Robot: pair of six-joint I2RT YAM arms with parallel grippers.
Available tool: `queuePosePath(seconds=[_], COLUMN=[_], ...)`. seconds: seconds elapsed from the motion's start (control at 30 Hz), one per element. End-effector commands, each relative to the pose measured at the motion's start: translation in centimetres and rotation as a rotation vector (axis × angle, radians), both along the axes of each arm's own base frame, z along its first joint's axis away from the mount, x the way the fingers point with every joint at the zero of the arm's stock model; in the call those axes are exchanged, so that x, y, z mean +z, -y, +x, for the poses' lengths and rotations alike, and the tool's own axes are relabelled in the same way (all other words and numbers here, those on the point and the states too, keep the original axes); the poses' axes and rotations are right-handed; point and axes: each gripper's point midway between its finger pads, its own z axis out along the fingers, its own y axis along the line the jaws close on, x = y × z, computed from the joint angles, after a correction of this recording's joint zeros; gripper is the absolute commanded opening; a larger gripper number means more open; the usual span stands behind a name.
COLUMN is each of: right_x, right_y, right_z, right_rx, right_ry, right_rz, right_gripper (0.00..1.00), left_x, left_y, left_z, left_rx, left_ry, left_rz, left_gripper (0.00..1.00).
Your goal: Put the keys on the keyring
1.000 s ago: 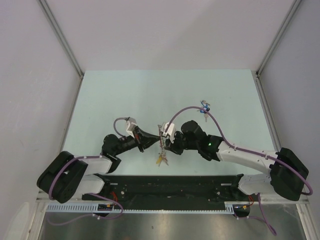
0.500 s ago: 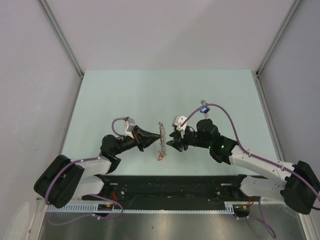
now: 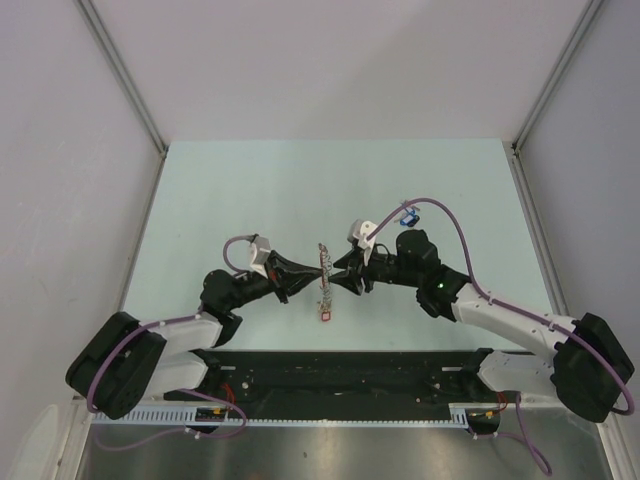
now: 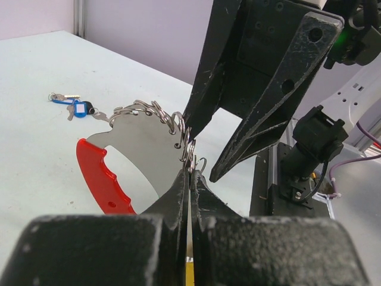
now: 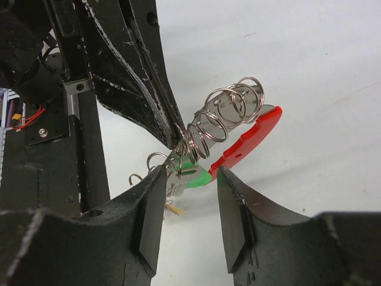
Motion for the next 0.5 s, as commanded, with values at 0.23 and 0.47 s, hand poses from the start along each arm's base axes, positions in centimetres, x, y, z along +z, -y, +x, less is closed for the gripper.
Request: queuePosePath(seconds=[0.23,0.47], right_x=[0.8,0.5], right_y=[-0.9,-0.6], right_z=[-0.1,-0.1], right_rx=[0.052,0.048], right_ry=[-0.003,-0.006], right_rz=[0.06,0.042], right_gripper=[0.35,0.0], left_x=[4.9,4.8], left_y=[0.0,0.0], left_z=[-0.1,0.0], left_rx=[0.011,0.019], left_ry=[0.181,0.181], left_rz=[-0.096,-0.092], left_gripper=[0.0,0.0])
